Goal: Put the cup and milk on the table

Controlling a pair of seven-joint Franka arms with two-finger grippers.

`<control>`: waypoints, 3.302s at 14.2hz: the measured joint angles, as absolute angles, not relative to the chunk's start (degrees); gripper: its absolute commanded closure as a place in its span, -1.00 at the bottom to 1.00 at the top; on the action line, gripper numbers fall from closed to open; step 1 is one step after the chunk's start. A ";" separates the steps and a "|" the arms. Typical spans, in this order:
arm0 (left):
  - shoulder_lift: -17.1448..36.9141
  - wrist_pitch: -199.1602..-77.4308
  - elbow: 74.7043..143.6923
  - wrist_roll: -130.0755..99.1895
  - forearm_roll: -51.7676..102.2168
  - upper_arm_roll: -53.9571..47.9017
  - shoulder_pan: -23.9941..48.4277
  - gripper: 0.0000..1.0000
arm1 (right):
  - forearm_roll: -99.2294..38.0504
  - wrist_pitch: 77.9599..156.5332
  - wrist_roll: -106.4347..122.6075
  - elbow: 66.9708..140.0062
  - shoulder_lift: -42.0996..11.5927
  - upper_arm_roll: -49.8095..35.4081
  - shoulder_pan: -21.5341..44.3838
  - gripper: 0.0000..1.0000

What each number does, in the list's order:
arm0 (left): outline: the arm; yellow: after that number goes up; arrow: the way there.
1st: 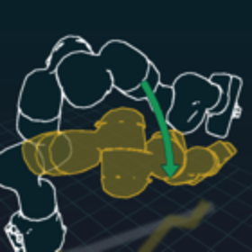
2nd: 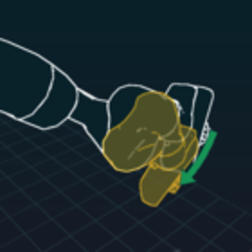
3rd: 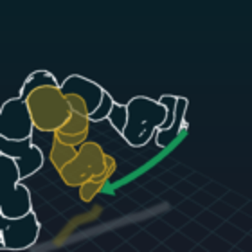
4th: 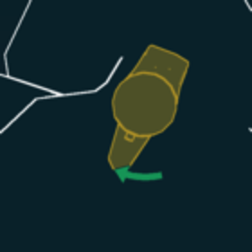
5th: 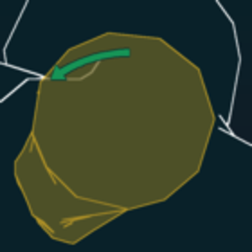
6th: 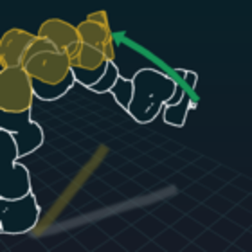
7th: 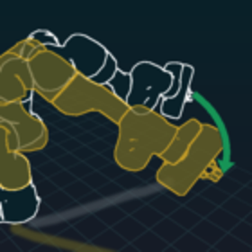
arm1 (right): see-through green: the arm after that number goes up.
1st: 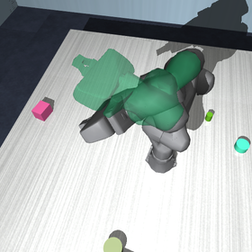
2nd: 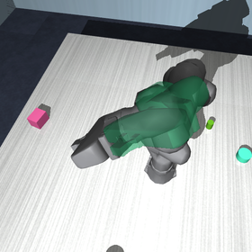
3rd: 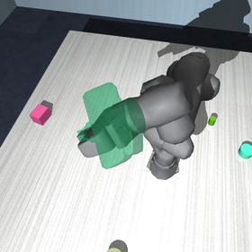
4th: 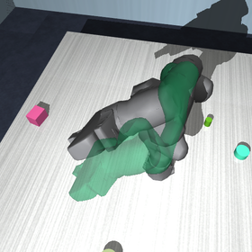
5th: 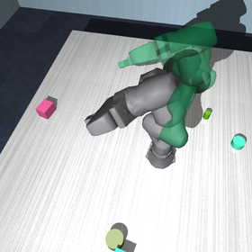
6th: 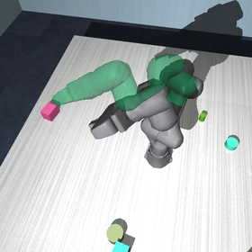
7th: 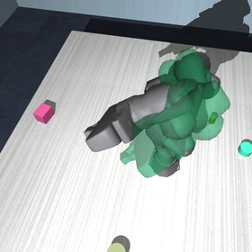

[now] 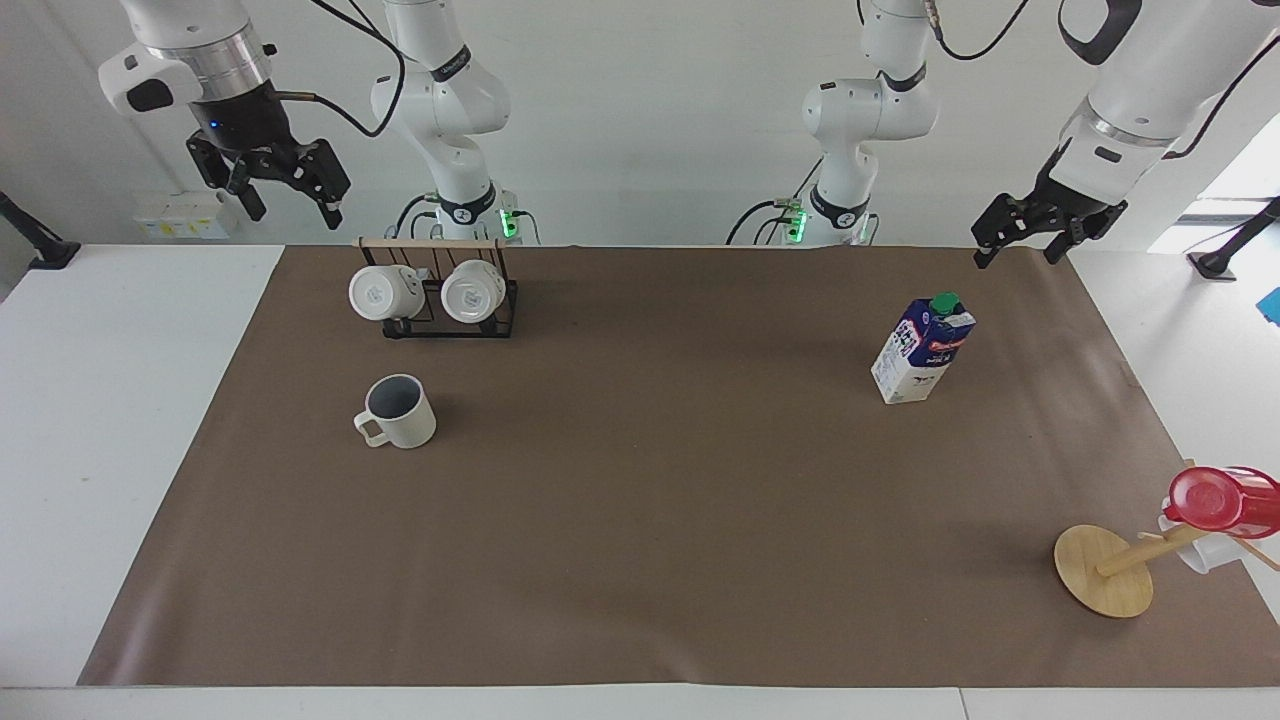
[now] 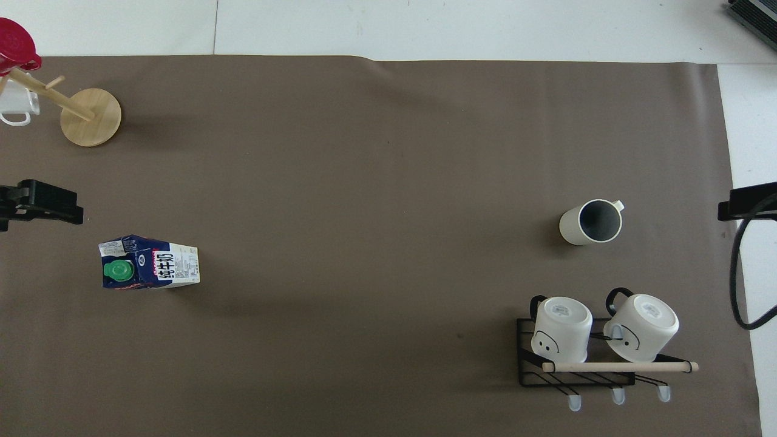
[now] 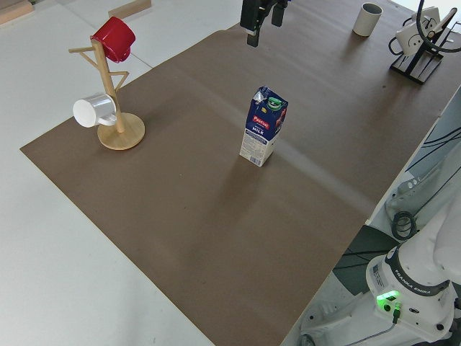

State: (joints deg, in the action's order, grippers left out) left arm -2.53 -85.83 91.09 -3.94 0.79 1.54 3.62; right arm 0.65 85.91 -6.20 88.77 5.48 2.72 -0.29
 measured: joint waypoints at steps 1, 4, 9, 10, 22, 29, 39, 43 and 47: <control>-2.53 -85.83 91.09 -3.94 0.79 1.54 3.62 -1.00 | 0.65 86.15 -6.22 88.92 5.47 2.72 -0.29 -1.00; -2.53 -85.83 91.09 -3.94 0.79 1.54 3.62 -1.00 | 0.65 86.64 -6.25 89.32 5.47 2.72 -0.29 -1.00; -2.53 -85.83 91.09 -3.94 0.79 1.54 3.62 -1.00 | 0.65 88.69 -6.25 91.97 5.38 2.72 -0.29 -1.00; -2.53 -85.83 91.09 -3.94 0.79 1.54 3.62 -1.00 | 0.64 90.28 -6.25 92.59 5.34 2.72 -0.29 -1.00; -2.53 -85.83 91.09 -3.94 0.79 1.54 3.62 -1.00 | 0.63 96.21 -9.33 96.28 4.86 2.46 3.81 -1.00; -2.53 -85.83 91.09 -3.88 0.79 1.57 3.62 -1.00 | 0.66 110.66 -13.31 101.42 -4.26 2.25 7.69 -1.00; -2.83 -85.88 91.38 -3.62 0.79 1.57 3.62 -1.00 | 4.59 127.62 -13.78 118.12 -7.78 2.54 7.13 -1.00; -2.95 -85.89 91.43 -3.61 0.79 1.56 3.62 -1.00 | 5.66 131.63 -13.72 120.57 -9.48 2.54 7.11 -1.00; -2.95 -85.89 91.53 -3.61 0.79 1.55 3.62 -1.00 | 5.71 131.90 -11.47 121.16 -9.93 2.55 6.88 0.00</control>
State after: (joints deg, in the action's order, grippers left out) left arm -2.95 -85.89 91.53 -3.61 0.79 1.55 3.62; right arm 5.71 131.90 -11.47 121.16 -9.93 2.55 6.88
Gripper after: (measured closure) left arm 0.000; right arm 0.057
